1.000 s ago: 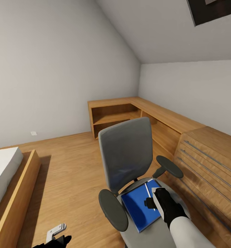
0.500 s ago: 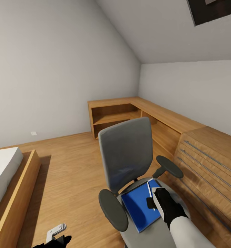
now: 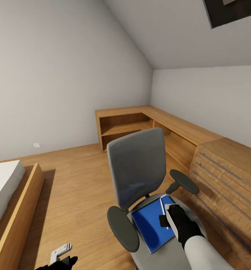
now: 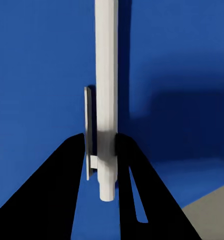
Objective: In the bedroom, organize the workspace by keeping the computer under the desk, ensuring the monitor is on the desk, placing the keyboard on the desk next to the monitor, placing the mouse on the desk next to the keyboard, moving the folder from the swivel chair onto the desk next to the mouse, stacking the notebook on top of the folder with the pen on top of the notebook, and positioning the swivel chair next to the desk.
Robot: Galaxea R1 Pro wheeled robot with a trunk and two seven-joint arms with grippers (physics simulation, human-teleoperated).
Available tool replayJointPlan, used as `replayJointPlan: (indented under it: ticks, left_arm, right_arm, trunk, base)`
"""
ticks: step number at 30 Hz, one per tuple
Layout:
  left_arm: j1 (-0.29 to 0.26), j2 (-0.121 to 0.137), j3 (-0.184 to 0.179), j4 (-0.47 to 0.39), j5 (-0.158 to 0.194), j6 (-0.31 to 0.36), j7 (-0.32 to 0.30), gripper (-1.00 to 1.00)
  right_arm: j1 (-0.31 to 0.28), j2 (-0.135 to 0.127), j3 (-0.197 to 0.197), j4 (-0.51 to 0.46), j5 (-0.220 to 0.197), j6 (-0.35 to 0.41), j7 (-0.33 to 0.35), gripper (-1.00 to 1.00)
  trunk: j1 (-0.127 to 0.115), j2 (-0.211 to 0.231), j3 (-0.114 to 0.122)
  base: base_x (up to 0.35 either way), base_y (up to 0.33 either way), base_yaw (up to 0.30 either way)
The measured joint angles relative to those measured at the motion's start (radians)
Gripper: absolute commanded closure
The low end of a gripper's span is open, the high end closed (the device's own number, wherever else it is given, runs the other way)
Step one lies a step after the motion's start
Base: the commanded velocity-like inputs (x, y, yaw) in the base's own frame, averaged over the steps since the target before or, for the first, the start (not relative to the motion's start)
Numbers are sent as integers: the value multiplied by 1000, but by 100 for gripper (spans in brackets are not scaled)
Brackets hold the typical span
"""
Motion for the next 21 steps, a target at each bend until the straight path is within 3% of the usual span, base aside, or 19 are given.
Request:
replayJointPlan:
  ticks: [21]
  left_arm:
    - [0, 2, 0, 14, 0, 0, 3, -100]
  right_arm:
    - [0, 4, 4, -1, -6, -2, -3, 100]
  trunk:
    - [-80, 147, 66]
  base:
    - [0, 0, 0]
